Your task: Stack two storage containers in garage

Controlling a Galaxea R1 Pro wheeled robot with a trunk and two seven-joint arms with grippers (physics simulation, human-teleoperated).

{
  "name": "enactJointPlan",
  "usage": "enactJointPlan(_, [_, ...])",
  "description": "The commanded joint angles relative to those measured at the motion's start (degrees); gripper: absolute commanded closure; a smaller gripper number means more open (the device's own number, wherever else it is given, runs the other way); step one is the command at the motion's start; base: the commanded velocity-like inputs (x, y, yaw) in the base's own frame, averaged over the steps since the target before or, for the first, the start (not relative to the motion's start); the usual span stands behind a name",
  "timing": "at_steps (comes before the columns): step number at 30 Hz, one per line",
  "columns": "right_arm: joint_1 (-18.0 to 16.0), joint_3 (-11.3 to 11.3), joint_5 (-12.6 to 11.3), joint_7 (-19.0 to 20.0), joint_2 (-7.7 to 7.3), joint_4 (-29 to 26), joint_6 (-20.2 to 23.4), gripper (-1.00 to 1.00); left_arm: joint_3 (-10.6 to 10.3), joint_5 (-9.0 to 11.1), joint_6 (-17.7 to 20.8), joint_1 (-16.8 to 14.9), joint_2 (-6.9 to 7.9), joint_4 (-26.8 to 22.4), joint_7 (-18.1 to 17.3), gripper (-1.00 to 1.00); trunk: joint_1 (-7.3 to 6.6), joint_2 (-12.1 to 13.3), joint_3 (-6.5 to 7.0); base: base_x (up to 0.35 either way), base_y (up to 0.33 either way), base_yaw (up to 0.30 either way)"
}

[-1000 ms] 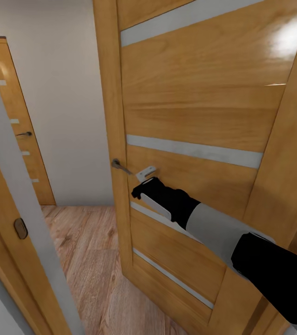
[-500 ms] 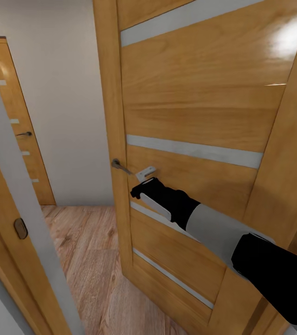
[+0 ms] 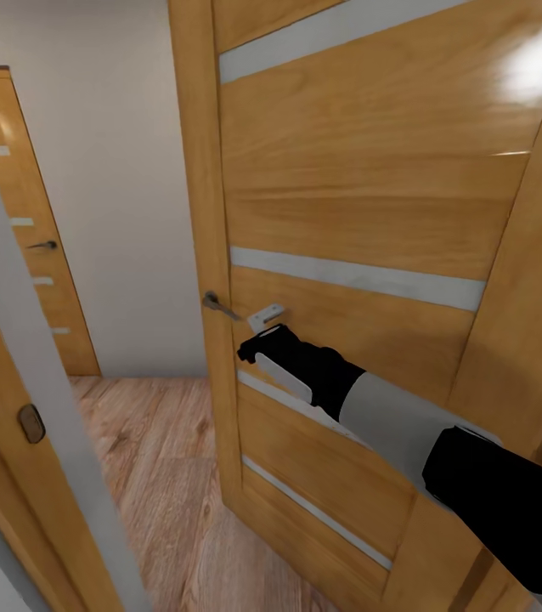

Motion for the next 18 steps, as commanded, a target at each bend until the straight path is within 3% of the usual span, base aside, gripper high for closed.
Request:
enactJointPlan(1, [-0.09,0.27,-0.56,-0.56,0.0,-0.04,0.03,-1.0,0.02,0.43,-0.14,-0.02,0.0,0.01,-0.05,-1.0,0.02,-0.03,-0.06,0.221,0.0,0.0])
enactJointPlan(10, [-0.09,0.28,-0.12,-0.72,0.0,-0.04,0.11,-1.0,0.02,0.47,-0.14,-0.02,-0.06,-0.02,-0.06,-1.0,0.02,-0.03,-0.06,0.275,0.0,0.0])
enactJointPlan(18, [-0.09,0.34,-0.01,-0.74,0.0,-0.04,0.13,-1.0,0.1,0.5,-0.14,-0.02,-0.08,-0.06,0.03,-1.0,0.02,-0.03,-0.06,0.045,0.0,0.0])
